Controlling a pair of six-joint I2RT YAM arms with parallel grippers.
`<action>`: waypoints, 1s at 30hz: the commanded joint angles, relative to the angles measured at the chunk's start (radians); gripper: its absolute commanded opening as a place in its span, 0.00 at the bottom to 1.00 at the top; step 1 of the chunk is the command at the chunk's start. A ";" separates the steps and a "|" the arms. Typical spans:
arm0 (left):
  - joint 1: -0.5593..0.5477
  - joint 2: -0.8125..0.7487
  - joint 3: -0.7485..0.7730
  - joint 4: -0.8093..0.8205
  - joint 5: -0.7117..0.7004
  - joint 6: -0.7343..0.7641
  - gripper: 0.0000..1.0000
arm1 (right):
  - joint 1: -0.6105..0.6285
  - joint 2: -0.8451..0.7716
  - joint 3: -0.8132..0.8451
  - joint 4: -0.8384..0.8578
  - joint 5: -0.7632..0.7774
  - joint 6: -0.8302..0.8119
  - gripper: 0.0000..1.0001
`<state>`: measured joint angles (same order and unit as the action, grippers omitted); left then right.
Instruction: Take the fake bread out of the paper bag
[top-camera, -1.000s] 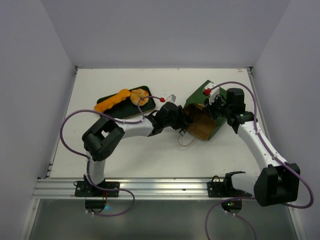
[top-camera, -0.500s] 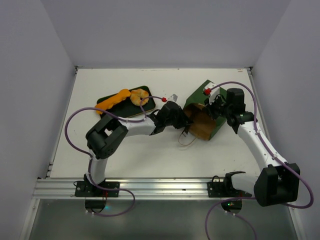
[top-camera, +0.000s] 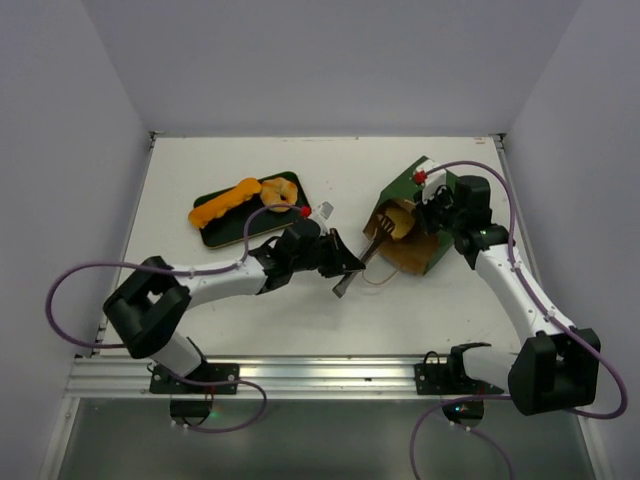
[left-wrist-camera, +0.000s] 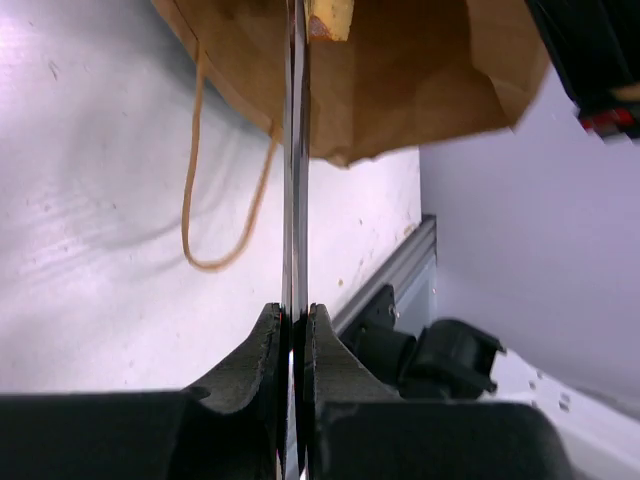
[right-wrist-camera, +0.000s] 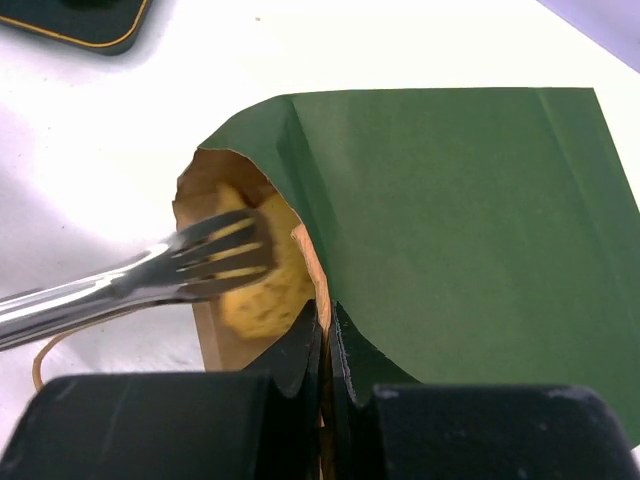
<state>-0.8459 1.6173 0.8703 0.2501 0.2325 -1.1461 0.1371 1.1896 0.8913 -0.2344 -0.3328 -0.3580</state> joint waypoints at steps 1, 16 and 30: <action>-0.007 -0.147 -0.068 -0.011 0.059 0.066 0.00 | -0.002 -0.025 -0.009 0.056 0.048 0.028 0.00; 0.005 -0.778 -0.254 -0.529 0.072 0.241 0.00 | -0.013 -0.019 -0.012 0.058 0.058 0.022 0.00; 0.497 -0.828 -0.175 -0.577 0.024 0.303 0.00 | -0.014 -0.028 -0.012 0.053 0.043 0.024 0.00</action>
<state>-0.4164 0.7593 0.6769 -0.4282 0.2089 -0.8692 0.1287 1.1896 0.8795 -0.2100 -0.2962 -0.3477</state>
